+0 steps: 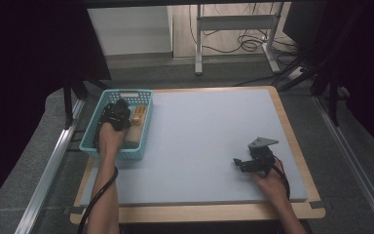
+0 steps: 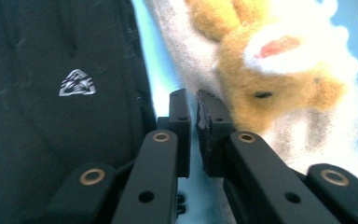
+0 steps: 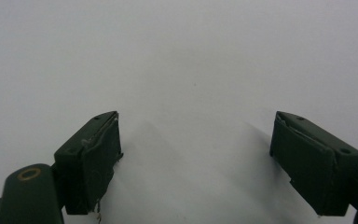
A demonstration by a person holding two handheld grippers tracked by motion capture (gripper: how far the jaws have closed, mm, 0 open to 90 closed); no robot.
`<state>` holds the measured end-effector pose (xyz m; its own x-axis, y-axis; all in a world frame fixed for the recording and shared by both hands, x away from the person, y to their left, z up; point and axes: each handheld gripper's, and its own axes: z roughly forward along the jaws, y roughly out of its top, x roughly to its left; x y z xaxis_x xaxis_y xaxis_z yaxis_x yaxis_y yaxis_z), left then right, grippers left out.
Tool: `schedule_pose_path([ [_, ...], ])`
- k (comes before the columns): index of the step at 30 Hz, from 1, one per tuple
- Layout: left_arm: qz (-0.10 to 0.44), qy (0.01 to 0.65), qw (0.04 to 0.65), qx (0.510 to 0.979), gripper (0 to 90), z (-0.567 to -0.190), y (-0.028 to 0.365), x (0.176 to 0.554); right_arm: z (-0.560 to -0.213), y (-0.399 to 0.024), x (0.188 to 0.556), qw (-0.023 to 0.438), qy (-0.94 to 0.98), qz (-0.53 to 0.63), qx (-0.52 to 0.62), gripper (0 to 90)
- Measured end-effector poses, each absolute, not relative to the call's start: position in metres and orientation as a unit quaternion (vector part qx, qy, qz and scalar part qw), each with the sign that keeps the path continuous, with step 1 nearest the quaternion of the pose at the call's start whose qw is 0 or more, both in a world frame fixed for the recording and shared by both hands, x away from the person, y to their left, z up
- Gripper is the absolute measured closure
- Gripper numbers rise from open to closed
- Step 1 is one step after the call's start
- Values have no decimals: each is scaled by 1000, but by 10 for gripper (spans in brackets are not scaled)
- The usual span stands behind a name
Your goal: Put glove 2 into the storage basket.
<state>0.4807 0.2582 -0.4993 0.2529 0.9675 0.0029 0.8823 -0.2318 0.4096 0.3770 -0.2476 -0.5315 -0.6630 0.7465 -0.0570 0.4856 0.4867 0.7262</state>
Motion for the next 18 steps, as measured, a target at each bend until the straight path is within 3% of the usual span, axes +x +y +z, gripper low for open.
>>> schedule_pose_path([
  [4, 125, 603, 173, 769, 834, -497, 265, 479, -532, -247, 377, 186, 841, 351, 366, 159],
  [11, 135, 612, 203, 753, 661, -486, 282, 468, -532, -247, 377, 186, 841, 351, 367, 159],
  [18, 143, 611, 229, 744, 545, -471, 291, 459, -532, -247, 377, 187, 842, 350, 366, 159],
])
